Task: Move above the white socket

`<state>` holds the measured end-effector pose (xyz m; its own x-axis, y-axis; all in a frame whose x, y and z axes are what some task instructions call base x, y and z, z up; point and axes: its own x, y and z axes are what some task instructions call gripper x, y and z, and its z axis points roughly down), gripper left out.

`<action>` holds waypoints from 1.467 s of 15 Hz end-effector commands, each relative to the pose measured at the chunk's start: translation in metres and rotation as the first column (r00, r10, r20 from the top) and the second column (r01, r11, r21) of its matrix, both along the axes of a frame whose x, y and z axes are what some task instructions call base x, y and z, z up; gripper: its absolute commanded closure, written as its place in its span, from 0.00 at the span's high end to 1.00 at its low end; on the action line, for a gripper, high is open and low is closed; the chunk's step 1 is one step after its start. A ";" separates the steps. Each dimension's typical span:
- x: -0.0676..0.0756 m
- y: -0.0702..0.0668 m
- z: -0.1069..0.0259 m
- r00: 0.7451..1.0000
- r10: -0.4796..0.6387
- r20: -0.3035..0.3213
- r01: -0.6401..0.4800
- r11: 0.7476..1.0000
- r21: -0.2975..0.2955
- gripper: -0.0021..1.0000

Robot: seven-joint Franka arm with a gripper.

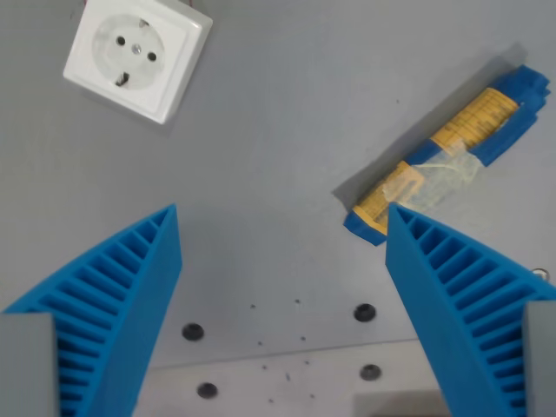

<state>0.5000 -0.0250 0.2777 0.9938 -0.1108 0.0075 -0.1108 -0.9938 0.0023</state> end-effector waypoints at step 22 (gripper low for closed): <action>0.052 0.060 -0.080 0.885 -0.465 0.031 0.466 0.883 -0.051 1.00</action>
